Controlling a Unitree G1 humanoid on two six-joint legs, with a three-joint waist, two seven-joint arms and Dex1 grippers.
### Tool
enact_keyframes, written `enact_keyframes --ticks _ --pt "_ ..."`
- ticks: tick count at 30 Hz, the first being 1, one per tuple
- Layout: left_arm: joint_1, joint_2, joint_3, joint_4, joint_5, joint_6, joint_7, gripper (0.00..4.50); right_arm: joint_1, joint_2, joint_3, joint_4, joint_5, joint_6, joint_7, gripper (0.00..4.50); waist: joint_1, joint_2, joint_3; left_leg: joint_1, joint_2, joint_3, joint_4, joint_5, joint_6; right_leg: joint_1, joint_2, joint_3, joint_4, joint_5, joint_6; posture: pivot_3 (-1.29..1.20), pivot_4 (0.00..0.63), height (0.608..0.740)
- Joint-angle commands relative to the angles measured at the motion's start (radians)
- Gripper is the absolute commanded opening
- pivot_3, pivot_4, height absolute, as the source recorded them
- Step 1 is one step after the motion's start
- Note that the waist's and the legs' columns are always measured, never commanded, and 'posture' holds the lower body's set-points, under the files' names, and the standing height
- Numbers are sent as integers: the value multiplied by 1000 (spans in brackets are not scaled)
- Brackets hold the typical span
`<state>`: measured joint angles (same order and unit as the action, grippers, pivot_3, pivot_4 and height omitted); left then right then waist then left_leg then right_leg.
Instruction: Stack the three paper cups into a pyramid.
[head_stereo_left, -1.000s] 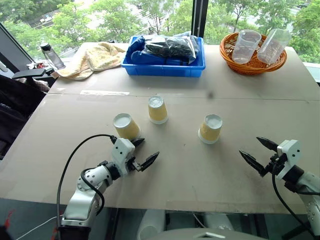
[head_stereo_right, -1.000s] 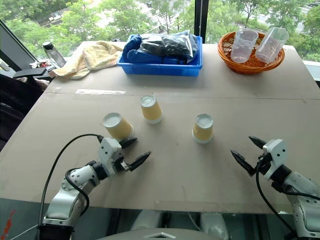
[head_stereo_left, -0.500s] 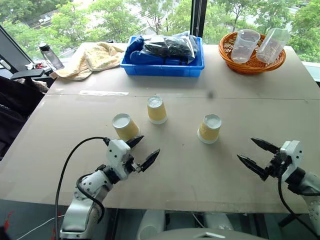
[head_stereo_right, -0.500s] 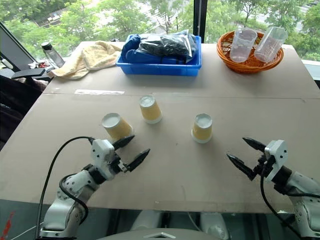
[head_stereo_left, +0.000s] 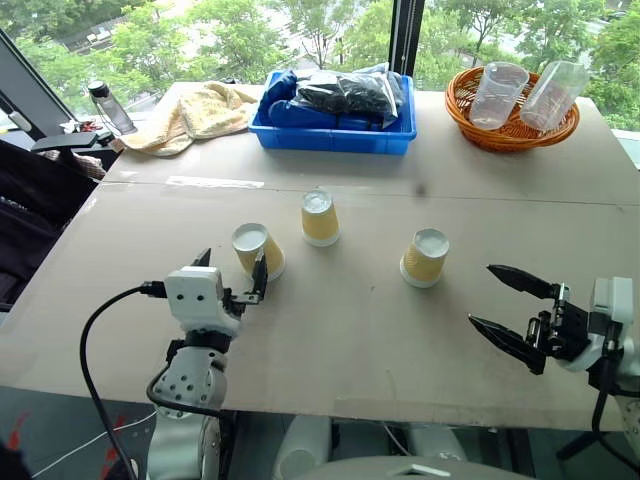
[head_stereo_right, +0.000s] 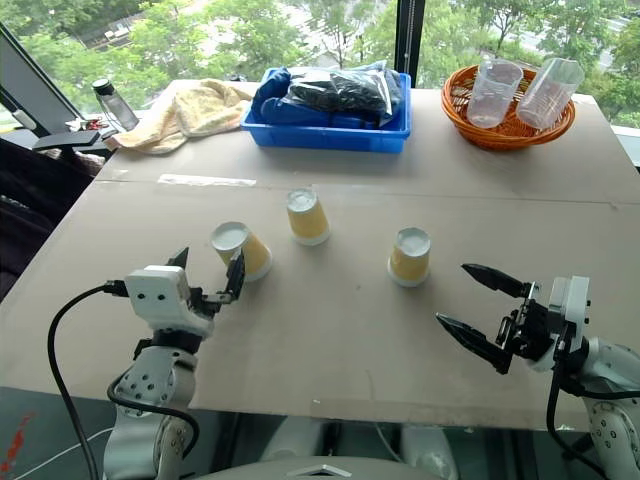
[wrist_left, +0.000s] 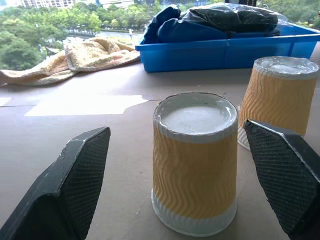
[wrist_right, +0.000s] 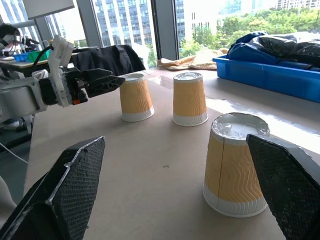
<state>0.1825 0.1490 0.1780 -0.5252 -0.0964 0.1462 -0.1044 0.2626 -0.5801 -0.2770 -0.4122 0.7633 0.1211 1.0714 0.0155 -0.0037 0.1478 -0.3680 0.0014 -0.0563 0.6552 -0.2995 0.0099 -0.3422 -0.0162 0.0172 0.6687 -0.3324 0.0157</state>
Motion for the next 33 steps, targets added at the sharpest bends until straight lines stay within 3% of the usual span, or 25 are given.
enact_keyframes --ticks 1,9,20,23,26,29,33 --pt "-65 41 22 21 -7 51 -10 4412 3 6 -21 -12 18 -6 6 4500 -1 0 0 0 0 0 0 0 0 0 0 0 0 0 0 0 150 740" --pt "-108 92 1 86 -76 58 -121 4412 15 20 -28 -5 9 -23 14 4500 -2 -1 0 1 0 2 0 2 -4 0 0 1 0 0 0 0 150 740" --pt "-117 115 -11 203 -49 -40 -170 4412 32 29 -25 -27 8 -25 2 4500 -2 -1 1 1 0 2 0 2 -4 0 0 2 1 0 0 0 150 740" --pt "-123 114 -11 225 -40 -72 -168 3557 33 28 -28 -23 10 -27 7 4500 -2 -1 1 1 0 2 0 2 -4 0 0 2 1 0 0 0 150 740" --pt "-117 127 -25 238 -26 -107 -189 2326 32 27 -31 -19 13 -29 12 4500 -2 -1 1 1 0 2 0 2 -4 0 0 1 1 0 0 0 150 740" --pt "-114 135 -37 248 -41 -114 -215 2307 33 24 -41 -9 16 -33 24 4500 -2 -1 1 1 0 2 0 2 -4 0 0 2 1 0 0 0 150 740" --pt "-127 187 -108 251 -116 -117 -392 2307 47 17 -65 6 21 -34 50 4500 0 -1 1 1 0 2 0 2 -4 0 0 1 1 0 0 0 150 740"
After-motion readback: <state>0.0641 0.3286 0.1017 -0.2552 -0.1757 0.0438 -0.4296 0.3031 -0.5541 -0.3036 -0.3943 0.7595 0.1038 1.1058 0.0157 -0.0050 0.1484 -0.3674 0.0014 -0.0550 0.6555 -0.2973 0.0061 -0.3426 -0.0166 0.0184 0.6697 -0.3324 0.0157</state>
